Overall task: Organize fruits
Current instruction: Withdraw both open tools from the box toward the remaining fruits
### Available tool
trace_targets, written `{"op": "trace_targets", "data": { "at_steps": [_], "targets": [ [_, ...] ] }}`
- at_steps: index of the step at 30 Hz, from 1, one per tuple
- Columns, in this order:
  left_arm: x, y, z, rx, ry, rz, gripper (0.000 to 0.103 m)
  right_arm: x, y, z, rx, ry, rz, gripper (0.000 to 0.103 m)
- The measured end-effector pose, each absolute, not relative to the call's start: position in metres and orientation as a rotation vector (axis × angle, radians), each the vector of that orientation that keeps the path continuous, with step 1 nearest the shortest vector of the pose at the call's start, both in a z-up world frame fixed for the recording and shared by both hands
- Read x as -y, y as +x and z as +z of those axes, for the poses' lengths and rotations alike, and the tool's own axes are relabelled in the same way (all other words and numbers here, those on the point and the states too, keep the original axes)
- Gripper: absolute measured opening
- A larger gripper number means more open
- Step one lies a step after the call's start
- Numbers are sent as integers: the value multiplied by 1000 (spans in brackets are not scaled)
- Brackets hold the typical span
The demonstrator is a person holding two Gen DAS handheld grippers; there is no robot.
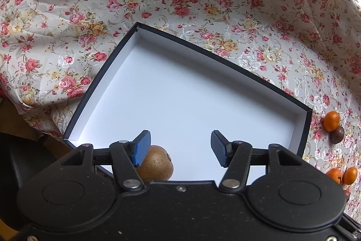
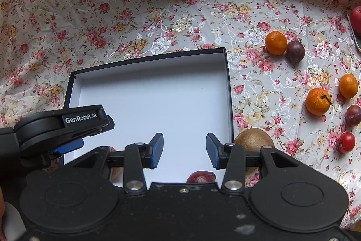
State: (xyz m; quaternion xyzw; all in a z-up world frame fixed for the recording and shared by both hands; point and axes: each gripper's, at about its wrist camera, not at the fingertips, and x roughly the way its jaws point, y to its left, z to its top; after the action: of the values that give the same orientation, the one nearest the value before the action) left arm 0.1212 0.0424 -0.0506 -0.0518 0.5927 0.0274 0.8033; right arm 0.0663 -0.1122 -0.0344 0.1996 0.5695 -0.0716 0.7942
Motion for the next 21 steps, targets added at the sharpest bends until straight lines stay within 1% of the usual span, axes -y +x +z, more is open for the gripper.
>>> {"op": "trace_targets", "data": {
  "at_steps": [21],
  "targets": [
    [30,112,-44,-1258,-52,-45,62,176,41,-26,-1229,507,-267,46]
  ]
}}
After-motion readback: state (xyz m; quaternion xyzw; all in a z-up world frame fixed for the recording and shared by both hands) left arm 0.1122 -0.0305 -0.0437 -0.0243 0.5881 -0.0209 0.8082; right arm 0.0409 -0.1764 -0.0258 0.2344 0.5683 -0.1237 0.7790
